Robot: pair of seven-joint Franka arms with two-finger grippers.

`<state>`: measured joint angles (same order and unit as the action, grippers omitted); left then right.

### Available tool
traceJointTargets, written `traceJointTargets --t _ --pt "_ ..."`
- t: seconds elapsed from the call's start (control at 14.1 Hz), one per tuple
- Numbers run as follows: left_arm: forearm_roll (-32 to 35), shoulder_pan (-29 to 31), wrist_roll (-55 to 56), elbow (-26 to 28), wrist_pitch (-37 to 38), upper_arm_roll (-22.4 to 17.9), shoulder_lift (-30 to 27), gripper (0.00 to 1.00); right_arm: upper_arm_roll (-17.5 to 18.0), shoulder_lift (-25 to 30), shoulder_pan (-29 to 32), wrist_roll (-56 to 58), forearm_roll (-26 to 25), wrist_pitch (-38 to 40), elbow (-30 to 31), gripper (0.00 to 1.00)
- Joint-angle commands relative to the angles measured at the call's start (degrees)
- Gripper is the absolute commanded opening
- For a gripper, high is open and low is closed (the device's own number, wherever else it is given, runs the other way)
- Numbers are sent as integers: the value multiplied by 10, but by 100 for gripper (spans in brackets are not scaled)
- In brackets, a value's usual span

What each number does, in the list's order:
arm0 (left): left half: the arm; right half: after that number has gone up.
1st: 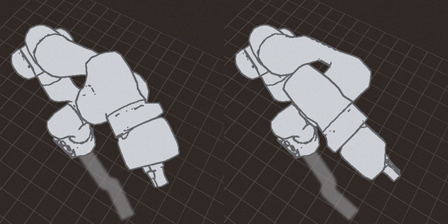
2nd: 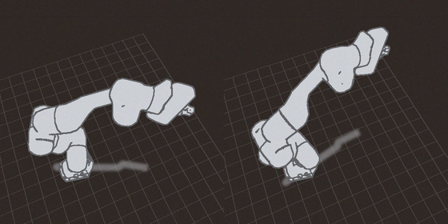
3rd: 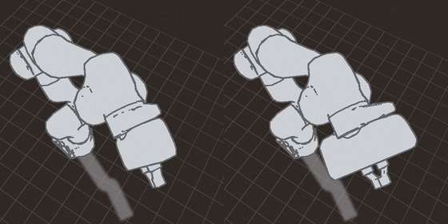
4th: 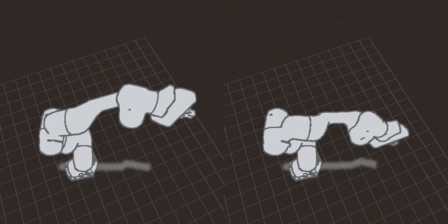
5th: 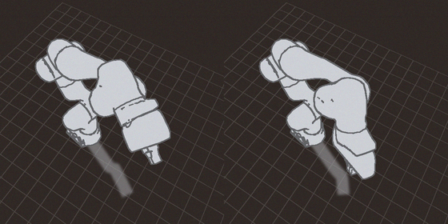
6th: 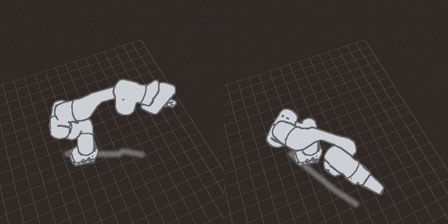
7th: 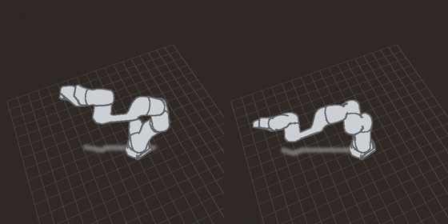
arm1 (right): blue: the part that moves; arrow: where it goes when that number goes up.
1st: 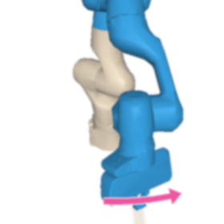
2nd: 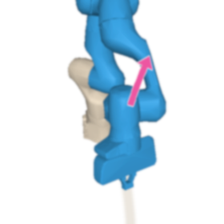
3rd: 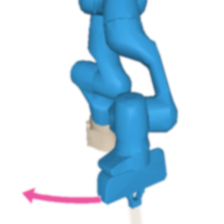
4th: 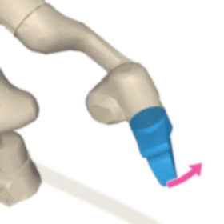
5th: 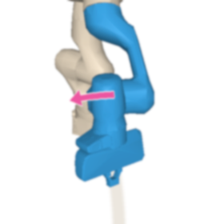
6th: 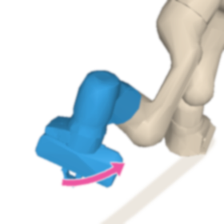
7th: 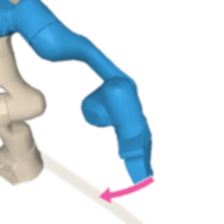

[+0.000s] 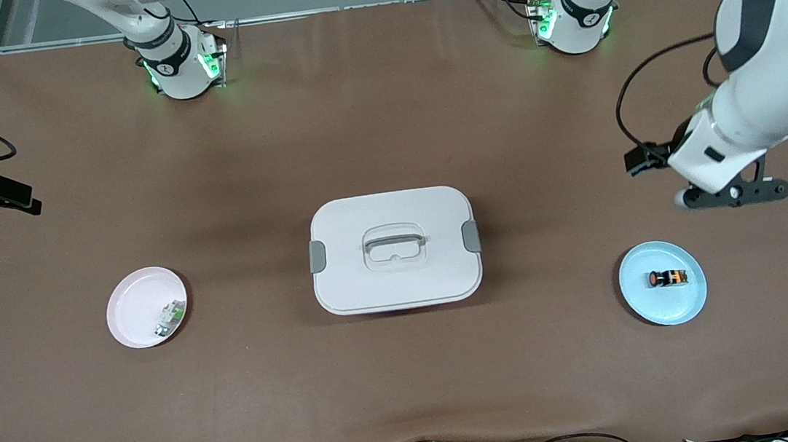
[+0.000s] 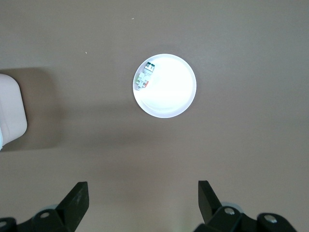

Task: Transfer orange switch to right arm and place
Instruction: 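Move the left gripper over the orange switch on the blue plate, then lower the left gripper and close it on the orange switch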

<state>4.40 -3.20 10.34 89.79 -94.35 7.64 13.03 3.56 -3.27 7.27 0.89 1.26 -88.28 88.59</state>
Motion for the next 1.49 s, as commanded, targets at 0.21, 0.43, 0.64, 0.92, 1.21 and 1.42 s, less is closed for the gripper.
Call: traceJointTargets --t 0.21,0.43,0.64,0.92,1.21,1.42 --pt "11 76 -25 47 -183 4 101 100 0 -10 -4 0 1 6 -16 100" --pt "11 106 -65 37 -281 4 160 100 0 -10 -9 -1 1 6 -17 100" --pt "9 110 -71 8 -302 4 209 100 0 -10 -8 -1 1 6 -19 100" --pt "9 120 -82 6 -334 2 241 100 0 -11 -9 -1 1 6 -20 100" --pt "13 119 -82 6 -392 -2 270 100 0 -11 -9 -1 1 5 -20 100" --pt "30 119 -82 6 -398 -2 281 100 0 -11 -9 0 1 6 -24 100"
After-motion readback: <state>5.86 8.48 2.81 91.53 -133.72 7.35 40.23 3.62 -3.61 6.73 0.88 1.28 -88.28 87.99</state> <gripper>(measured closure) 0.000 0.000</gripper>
